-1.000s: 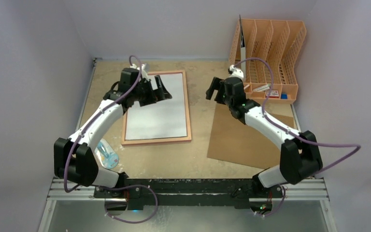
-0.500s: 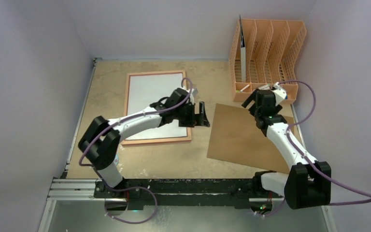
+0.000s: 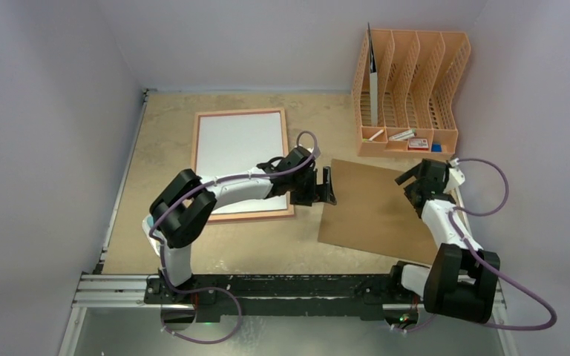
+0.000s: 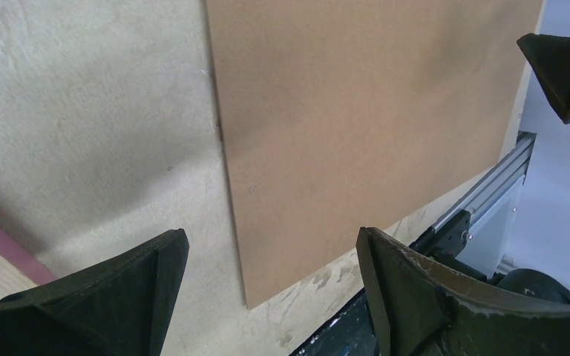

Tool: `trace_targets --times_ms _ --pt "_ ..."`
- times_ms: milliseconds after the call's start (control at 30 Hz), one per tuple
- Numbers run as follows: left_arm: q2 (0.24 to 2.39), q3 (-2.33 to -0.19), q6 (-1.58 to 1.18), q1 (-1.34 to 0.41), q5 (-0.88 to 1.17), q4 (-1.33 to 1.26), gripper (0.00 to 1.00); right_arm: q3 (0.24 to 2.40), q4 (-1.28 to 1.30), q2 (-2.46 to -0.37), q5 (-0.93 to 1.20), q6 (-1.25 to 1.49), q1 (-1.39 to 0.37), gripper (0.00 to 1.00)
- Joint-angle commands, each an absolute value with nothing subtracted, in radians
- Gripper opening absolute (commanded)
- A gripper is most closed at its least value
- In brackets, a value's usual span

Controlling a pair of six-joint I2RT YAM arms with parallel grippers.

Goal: Put the photo into the frame

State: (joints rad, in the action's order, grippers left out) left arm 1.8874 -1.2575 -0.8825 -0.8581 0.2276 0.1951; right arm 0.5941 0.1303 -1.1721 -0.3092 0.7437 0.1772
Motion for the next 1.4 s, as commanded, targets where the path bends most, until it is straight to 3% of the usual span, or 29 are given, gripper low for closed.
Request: trace_targets --times_ms 0,433,700,933,1367 --pt "1.905 -1.28 -0.903 -0.879 0.212 0.164 0.88 0.585 0.097 -1.168 -0.19 0.802 0.308 0.98" --pt "1.982 -1.416 -0.784 -0.877 0.208 0.278 0.88 0.693 0.103 -1.332 -0.64 0.78 0.376 0.97" --pt "2.027 -1.477 -0.747 -0.866 0.199 0.306 0.88 0.74 -0.031 -1.303 -0.559 0.483 0.374 0.98" --pt "2.075 -1.511 -0.759 -0.838 0.183 0.285 0.88 0.646 -0.284 -1.23 -0.362 0.195 0.375 0.99" --pt "2.144 -1.549 -0.763 -0.813 0.206 0.257 0.88 0.746 -0.135 -1.394 -0.327 -0.069 0.378 0.99"
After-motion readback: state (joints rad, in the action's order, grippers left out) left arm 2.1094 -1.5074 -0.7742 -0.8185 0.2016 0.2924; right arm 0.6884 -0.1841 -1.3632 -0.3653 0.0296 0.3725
